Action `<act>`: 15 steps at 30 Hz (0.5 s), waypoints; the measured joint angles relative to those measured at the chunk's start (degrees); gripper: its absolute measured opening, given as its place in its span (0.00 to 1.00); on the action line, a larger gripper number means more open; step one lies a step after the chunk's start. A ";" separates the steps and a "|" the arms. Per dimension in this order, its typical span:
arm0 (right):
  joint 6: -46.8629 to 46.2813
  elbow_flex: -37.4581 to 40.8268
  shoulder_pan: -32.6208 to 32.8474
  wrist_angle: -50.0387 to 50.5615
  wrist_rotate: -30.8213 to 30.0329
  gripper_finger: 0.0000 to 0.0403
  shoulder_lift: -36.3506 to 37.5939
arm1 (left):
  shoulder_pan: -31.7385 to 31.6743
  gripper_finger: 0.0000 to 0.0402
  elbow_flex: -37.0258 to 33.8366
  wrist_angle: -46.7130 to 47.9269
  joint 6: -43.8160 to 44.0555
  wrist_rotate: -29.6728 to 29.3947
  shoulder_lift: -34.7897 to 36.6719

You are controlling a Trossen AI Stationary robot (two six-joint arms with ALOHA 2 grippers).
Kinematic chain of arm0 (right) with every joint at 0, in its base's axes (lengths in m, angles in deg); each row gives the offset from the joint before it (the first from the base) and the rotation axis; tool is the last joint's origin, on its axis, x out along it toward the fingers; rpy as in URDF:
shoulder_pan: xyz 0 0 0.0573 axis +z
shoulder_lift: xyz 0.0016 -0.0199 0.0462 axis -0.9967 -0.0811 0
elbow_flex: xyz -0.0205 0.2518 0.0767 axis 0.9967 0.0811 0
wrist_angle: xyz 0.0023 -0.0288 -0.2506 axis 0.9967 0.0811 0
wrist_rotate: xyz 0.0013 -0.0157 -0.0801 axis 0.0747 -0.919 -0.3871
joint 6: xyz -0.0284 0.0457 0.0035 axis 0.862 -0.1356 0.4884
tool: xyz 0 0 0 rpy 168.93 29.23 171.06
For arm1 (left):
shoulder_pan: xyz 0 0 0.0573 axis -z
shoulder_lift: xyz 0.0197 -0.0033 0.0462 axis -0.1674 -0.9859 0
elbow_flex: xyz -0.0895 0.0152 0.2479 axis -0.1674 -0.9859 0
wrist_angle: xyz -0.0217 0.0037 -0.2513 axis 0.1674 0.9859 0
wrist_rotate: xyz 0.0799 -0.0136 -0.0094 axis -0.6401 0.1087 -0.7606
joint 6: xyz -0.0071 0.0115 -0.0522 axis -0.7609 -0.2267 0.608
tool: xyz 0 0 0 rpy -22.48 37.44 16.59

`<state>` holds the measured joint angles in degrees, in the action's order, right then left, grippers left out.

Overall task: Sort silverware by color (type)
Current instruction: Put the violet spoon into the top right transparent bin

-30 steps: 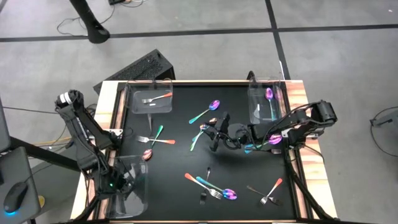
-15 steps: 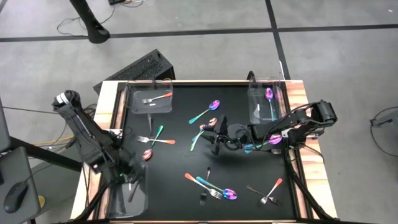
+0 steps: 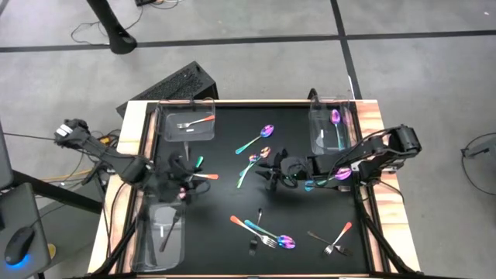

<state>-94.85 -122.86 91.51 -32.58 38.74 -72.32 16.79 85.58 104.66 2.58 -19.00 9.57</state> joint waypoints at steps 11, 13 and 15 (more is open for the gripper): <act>0.76 -9.23 -5.75 25.49 10.18 0.39 0.76 | -8.87 0.43 -0.10 -18.11 -21.15 1.77 -4.92; 3.99 -9.23 -7.20 24.55 10.57 0.39 0.78 | -10.08 0.43 -0.05 -18.15 -21.20 1.78 -5.46; 8.38 -9.23 -9.61 24.36 11.78 0.39 0.75 | -10.68 0.43 -0.86 -18.82 -21.77 2.04 -5.52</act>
<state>-86.46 -132.09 81.90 -8.22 50.53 -71.57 6.12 84.72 85.84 -19.19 -16.95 4.05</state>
